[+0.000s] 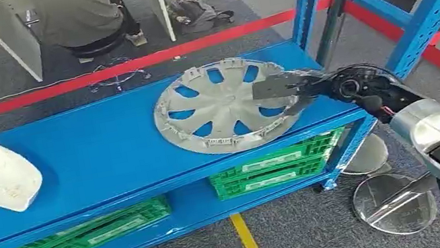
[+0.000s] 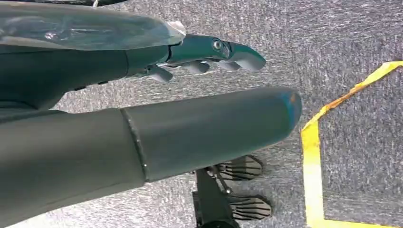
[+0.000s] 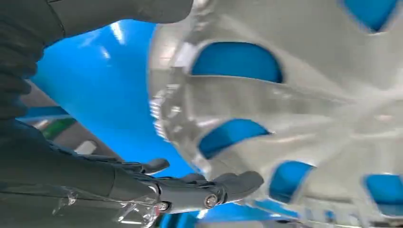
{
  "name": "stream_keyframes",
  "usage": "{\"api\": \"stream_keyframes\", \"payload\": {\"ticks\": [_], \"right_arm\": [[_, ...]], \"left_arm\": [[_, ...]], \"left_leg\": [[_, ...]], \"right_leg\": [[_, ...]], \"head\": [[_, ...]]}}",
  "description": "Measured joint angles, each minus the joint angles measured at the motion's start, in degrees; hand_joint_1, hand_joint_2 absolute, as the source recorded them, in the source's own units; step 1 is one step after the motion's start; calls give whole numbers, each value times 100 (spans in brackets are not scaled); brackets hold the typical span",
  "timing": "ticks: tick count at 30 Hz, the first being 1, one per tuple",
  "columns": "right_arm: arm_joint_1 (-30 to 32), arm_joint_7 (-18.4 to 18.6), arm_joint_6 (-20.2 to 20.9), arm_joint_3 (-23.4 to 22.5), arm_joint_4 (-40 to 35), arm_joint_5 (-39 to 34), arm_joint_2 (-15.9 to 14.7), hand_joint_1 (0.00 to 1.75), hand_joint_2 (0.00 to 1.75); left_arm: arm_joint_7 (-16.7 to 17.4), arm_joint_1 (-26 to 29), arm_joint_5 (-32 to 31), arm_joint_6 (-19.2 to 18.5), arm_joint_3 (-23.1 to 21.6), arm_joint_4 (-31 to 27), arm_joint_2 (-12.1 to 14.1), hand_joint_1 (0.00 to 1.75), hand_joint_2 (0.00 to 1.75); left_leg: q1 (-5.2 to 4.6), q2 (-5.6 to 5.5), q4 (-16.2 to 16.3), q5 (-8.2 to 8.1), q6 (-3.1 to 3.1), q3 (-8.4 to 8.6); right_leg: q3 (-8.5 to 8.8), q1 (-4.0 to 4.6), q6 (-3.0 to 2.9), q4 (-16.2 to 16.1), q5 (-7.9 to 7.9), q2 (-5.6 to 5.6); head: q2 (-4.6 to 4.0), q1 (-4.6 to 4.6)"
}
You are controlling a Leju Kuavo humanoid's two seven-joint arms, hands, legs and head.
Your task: Take the parts from the cabinet and place them on the table.
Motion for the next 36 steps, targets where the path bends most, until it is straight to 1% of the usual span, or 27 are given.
{"api": "stream_keyframes", "payload": {"ticks": [6, 11, 19, 32, 36], "right_arm": [[-8, 131, 35, 52, -367, -120, 205, 0, 175], [-49, 138, 35, 120, -564, -61, 354, 0, 175], [-155, 160, 79, 219, -741, -103, 448, 0, 175], [-69, 194, 98, 367, -865, -184, 667, 0, 175], [56, 424, 96, 406, -1031, -317, 754, 0, 175]], "left_arm": [[-7, 0, -15, 20, 0, 0, -4, 0, 0], [-7, 1, -13, 24, 0, 0, -4, 0, 0], [-9, 4, -31, 22, 0, 2, -2, 0, 0], [-7, 2, -72, 15, 0, 2, -2, 0, 0], [-7, 3, -74, 17, 0, 2, -2, 0, 0]], "left_leg": [[1, -1, 0, 0, -1, 0], [1, 1, 0, 0, -1, 0], [0, 0, 0, 0, -1, 1], [0, 1, 0, 0, -1, 2], [1, 1, 0, 0, -1, 2]], "right_leg": [[0, 2, 0, 1, 0, -1], [0, 1, 0, 1, 0, 0], [0, 0, 0, 0, 0, -1], [0, 1, 0, 0, 0, 0], [0, 1, 0, 0, 0, 1]], "head": [[0, 0], [0, -2], [0, 2], [0, 2], [0, 0]]}}
